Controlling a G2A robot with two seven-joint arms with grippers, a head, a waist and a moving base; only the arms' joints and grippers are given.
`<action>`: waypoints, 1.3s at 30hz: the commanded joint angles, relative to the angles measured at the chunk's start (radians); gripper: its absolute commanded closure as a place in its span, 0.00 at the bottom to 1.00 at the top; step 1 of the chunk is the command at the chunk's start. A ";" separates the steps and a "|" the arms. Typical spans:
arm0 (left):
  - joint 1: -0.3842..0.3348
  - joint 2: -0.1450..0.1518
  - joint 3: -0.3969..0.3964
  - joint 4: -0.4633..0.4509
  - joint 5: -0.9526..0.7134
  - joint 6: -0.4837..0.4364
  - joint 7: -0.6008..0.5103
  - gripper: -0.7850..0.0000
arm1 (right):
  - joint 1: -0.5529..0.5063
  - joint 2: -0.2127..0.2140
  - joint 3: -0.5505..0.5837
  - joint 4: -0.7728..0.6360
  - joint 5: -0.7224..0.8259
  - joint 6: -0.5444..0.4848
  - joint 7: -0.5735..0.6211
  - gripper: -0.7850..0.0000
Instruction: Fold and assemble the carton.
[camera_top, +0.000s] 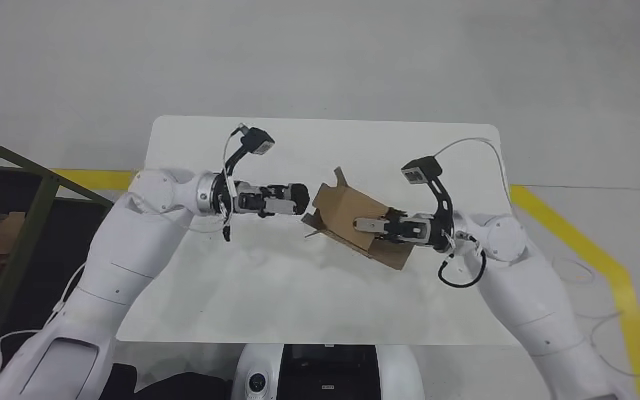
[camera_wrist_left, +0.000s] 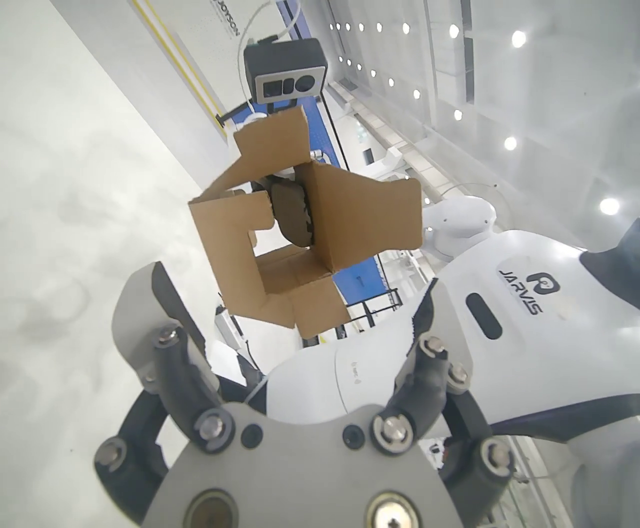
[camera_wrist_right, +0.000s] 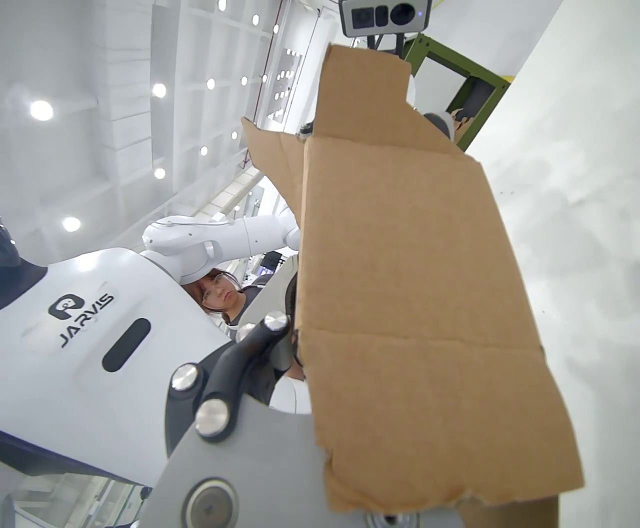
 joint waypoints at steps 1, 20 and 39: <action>0.025 0.009 -0.016 -0.014 0.066 -0.054 0.055 0.00 | 0.013 -0.001 -0.005 0.021 0.045 0.027 0.047 1.00; 0.127 0.113 -0.076 0.007 0.634 -0.470 0.473 0.00 | 0.173 -0.017 -0.047 0.252 0.110 0.137 0.291 1.00; 0.144 0.109 -0.104 -0.037 0.791 -0.458 0.568 0.00 | 0.167 -0.016 -0.048 0.238 0.102 0.187 0.267 1.00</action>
